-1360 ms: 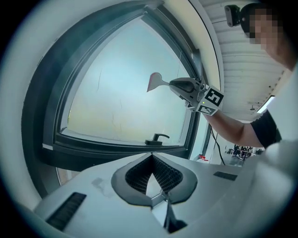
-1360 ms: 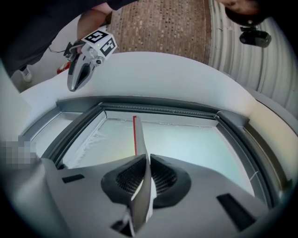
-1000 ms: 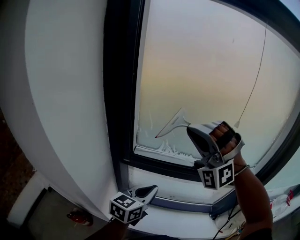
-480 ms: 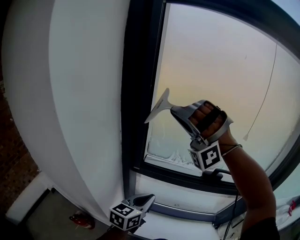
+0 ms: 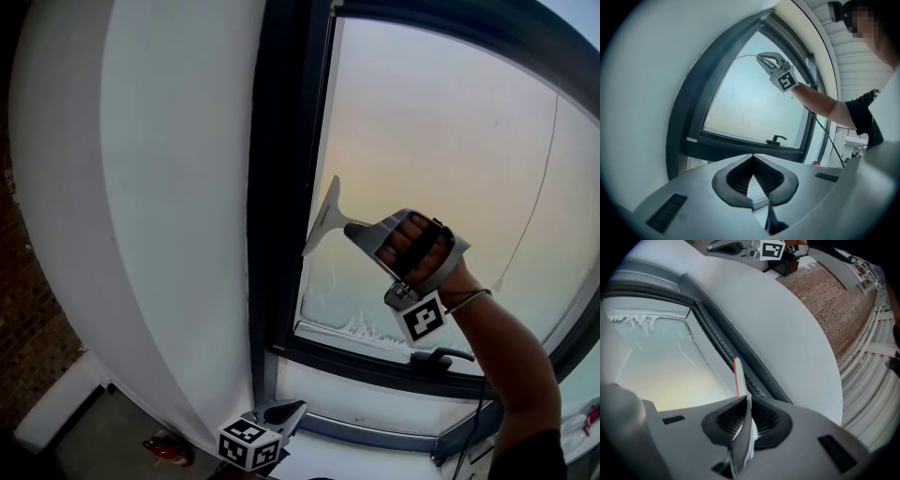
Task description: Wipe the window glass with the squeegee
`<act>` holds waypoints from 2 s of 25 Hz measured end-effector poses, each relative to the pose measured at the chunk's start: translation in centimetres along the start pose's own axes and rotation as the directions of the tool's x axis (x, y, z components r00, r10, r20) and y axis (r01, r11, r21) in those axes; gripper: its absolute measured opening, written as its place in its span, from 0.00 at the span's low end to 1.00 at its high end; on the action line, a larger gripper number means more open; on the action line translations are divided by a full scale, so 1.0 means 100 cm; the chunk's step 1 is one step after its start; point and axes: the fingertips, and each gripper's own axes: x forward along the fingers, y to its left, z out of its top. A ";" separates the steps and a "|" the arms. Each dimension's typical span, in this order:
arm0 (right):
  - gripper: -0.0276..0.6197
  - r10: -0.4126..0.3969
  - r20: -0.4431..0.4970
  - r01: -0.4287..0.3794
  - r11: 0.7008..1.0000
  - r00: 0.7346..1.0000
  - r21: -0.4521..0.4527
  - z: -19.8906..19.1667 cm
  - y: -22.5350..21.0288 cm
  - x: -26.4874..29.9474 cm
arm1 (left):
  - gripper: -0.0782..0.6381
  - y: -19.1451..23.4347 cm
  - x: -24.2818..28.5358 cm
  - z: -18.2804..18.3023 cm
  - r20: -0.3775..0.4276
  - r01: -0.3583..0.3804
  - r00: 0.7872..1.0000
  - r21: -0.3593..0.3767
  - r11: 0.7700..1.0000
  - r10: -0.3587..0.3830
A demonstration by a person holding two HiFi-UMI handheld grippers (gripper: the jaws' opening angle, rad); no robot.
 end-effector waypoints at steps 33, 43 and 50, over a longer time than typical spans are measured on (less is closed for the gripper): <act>0.08 0.283 -0.336 -0.239 0.956 0.898 0.167 -0.094 0.067 -0.227 | 0.11 -0.107 0.084 -0.027 -0.143 0.288 0.949 0.031 0.957 -0.281; 0.08 0.329 -0.405 -0.229 0.933 0.853 0.277 -0.104 0.072 -0.244 | 0.11 -0.119 0.089 -0.038 -0.174 0.326 0.933 0.038 0.945 -0.315; 0.08 0.339 -0.521 -0.051 0.870 0.783 0.490 -0.127 0.035 -0.234 | 0.11 -0.116 0.085 -0.041 -0.184 0.322 0.933 0.037 0.946 -0.310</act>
